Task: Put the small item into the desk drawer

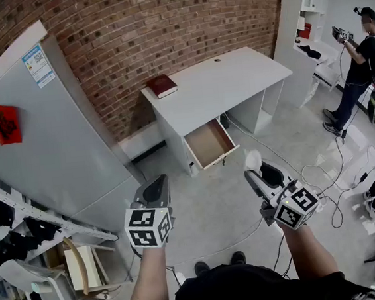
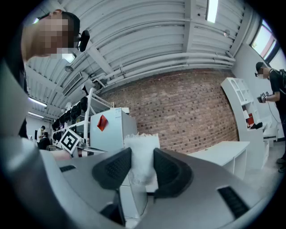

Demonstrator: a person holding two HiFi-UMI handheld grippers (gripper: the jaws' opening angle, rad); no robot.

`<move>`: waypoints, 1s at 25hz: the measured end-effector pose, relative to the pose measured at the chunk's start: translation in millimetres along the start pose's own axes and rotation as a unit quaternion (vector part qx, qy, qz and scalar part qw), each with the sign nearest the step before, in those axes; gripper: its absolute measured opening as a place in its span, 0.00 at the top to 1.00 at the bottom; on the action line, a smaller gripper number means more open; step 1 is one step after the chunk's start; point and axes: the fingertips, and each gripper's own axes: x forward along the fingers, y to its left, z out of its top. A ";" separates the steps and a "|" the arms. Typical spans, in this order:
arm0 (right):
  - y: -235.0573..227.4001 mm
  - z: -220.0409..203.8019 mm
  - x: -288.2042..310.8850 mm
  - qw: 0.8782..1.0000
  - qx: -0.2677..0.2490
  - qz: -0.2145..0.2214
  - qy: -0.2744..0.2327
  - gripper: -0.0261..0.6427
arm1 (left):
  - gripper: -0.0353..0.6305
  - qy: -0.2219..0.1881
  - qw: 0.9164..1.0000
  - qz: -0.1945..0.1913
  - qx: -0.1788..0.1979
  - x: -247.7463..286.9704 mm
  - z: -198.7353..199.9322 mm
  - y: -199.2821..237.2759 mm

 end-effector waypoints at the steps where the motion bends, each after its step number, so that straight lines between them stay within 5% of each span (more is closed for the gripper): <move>1: -1.9 -0.9 -0.4 1.000 0.000 0.000 0.000 0.73 | 0.93 0.001 1.000 -0.001 0.000 2.0 -0.9 -2.2; 15: -26.5 -5.5 -14.1 1.000 0.009 0.014 -0.003 0.73 | 0.93 0.023 1.000 0.003 -0.006 20.0 -10.5 -21.8; 25: -40.2 3.9 -48.8 0.998 0.008 0.064 -0.016 0.73 | 0.93 0.026 1.000 0.001 0.000 39.0 -3.8 -69.6</move>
